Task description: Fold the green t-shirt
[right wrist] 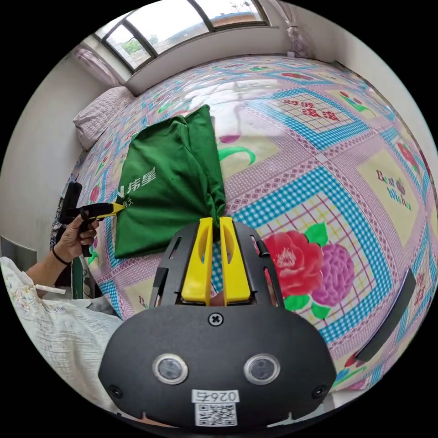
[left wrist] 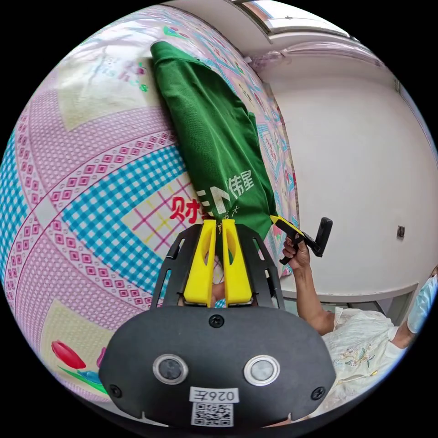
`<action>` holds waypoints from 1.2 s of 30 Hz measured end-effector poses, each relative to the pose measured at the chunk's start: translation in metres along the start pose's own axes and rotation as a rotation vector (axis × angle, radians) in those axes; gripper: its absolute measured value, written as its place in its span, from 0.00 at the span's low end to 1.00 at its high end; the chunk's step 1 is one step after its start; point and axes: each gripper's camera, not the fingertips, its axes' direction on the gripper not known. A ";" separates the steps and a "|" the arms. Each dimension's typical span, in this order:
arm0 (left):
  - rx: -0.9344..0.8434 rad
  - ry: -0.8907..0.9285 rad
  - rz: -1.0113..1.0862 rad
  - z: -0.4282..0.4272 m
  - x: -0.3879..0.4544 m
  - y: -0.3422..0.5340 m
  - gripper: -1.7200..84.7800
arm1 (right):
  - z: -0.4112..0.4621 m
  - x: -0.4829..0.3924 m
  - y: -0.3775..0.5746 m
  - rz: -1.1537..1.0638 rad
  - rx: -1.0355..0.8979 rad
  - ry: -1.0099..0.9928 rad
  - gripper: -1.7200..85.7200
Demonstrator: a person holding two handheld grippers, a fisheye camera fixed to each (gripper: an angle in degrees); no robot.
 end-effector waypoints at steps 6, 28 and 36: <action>-0.209 0.014 0.187 0.085 0.068 -0.028 0.02 | -0.049 0.050 0.111 0.264 0.071 0.088 0.01; -0.438 0.089 0.494 0.193 0.197 0.013 0.06 | -0.119 0.087 0.306 0.644 0.180 0.236 0.04; -0.350 0.103 0.436 0.124 0.174 0.047 0.01 | -0.123 0.064 0.342 0.726 0.228 0.224 0.03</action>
